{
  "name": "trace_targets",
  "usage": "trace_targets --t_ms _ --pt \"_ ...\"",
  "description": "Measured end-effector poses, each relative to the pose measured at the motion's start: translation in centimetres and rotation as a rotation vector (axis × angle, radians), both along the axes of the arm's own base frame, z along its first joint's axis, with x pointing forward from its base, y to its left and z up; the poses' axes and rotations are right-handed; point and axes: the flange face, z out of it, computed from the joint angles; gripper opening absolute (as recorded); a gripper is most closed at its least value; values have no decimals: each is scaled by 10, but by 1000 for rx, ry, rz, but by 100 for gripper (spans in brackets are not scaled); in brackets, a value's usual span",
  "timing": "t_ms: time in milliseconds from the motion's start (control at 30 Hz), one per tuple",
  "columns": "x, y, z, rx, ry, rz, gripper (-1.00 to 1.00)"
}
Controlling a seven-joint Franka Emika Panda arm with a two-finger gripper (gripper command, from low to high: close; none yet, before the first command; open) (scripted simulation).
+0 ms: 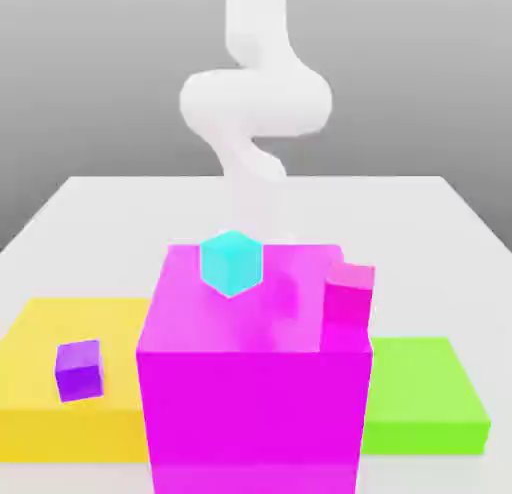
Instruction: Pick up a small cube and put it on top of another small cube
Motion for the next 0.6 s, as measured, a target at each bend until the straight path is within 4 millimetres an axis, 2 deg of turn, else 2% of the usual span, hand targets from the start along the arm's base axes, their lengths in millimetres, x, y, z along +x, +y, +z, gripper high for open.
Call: trace_targets --t_ms 133,300,467,600 --pt "48 30 -38 -69 86 139 0" --pt "98 74 -94 -151 184 313 0" --pt "135 124 -159 -231 276 493 0" --pt "154 171 -218 -294 346 650 0"
